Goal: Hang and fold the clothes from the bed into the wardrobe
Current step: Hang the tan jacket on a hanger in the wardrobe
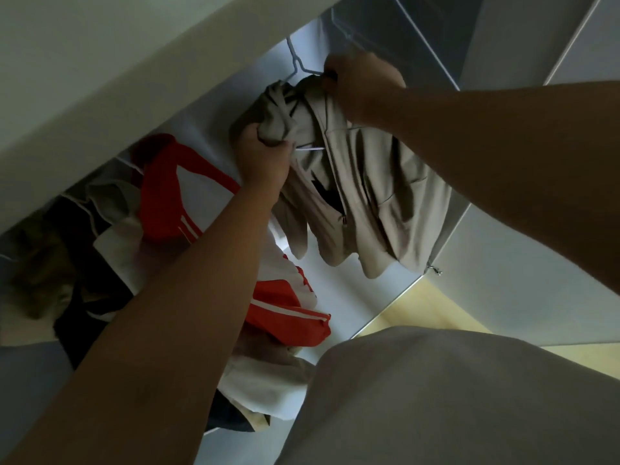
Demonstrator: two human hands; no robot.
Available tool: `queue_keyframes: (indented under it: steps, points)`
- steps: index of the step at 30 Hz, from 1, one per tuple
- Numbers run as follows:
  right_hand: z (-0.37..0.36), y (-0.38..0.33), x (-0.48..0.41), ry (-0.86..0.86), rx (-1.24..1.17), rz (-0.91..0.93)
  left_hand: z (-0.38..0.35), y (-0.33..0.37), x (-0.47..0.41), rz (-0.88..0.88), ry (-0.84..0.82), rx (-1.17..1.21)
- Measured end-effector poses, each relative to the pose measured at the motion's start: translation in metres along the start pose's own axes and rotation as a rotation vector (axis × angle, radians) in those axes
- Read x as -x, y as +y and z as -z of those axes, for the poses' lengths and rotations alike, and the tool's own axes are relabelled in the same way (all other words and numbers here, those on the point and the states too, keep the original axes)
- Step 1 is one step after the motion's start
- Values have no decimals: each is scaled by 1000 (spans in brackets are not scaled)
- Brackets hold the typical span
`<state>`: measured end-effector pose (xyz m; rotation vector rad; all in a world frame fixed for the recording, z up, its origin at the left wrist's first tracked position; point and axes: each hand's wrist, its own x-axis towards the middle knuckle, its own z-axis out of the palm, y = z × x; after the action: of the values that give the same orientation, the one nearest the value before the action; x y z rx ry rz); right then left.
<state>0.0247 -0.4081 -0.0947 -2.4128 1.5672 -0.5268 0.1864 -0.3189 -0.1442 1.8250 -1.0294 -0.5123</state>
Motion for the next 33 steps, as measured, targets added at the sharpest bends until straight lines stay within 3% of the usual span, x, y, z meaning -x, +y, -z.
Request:
queue_keyframes:
  steps: [4, 6, 8, 10, 15, 21, 23, 26, 29, 33]
  points:
    - [-11, 2, 19, 151, 181, -16, -6, 1, 9, 64, 12, 143]
    - [-22, 4, 40, 290, 176, 27, -9, 1, 13, 60, 42, 155]
    - [-35, 11, 61, 315, 137, 98, -10, -2, 17, 38, 58, 150]
    - [-51, 18, 78, 196, 61, 153, -9, -2, 20, 12, 62, 159]
    - [-97, 25, 97, -350, 31, 189, -4, 3, 28, -24, 87, 166]
    - [-143, 14, 98, -815, 133, 30, 9, 18, 28, -2, 140, 219]
    - [-155, 12, 100, -931, 103, -84, 14, 22, 26, 71, 95, 335]
    - [-159, 10, 104, -980, 80, -152, 20, 24, 24, 161, 45, 527]
    - [-157, 8, 108, -1020, 106, -82, 18, 21, 25, 188, 34, 615]
    - [-158, 12, 122, -961, 61, -69, 15, -8, 23, 288, -31, 683]
